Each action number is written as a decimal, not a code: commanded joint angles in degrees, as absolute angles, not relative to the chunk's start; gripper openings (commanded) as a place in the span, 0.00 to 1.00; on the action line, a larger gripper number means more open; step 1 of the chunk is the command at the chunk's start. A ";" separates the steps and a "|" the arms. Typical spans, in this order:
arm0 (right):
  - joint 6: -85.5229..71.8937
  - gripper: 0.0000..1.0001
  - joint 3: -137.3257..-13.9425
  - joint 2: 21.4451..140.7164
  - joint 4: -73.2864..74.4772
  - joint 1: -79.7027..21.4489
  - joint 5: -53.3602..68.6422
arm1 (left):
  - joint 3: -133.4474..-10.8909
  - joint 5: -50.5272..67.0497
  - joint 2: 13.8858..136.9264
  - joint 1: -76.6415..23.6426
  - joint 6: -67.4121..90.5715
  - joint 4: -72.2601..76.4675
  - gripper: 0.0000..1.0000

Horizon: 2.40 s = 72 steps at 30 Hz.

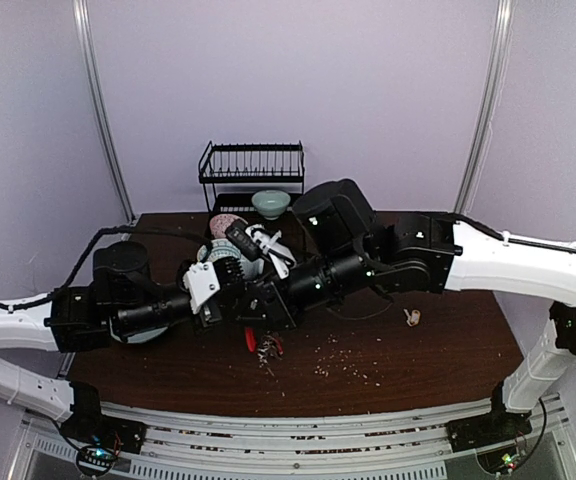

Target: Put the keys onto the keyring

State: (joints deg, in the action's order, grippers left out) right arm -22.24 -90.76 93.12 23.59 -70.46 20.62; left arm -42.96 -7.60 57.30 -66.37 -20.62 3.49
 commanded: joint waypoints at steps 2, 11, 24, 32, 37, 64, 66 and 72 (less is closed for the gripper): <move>-20.49 0.24 -93.20 91.63 20.20 -70.83 25.38 | -41.07 -6.34 54.00 -65.89 -18.59 15.02 0.00; -12.11 0.26 -88.50 79.37 12.61 -70.59 29.55 | -37.51 2.72 48.92 -63.66 -16.51 21.32 0.00; 10.74 0.27 -89.75 81.53 14.68 -70.06 12.72 | -39.73 10.17 48.78 -63.54 -13.65 22.84 0.00; 16.34 0.24 -92.12 84.78 19.17 -70.07 13.00 | -40.52 11.96 49.92 -63.54 -12.51 22.67 0.00; 16.95 0.14 -91.23 84.59 20.28 -69.98 11.22 | -40.26 11.80 49.81 -63.54 -12.73 22.73 0.00; 19.00 0.04 -92.55 87.42 23.08 -70.00 12.09 | -40.60 12.39 50.60 -63.54 -13.45 21.48 0.00; 19.03 0.00 -92.40 87.09 22.50 -70.01 12.78 | -40.62 12.07 50.71 -63.54 -13.37 21.27 0.00; 17.37 0.00 -91.85 85.68 20.09 -70.03 16.19 | -40.78 10.62 51.60 -63.54 -12.54 20.51 0.00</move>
State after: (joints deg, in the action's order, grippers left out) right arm 19.57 -90.72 87.09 23.53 -70.19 13.10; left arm -38.17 11.31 50.92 -63.57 -12.82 16.69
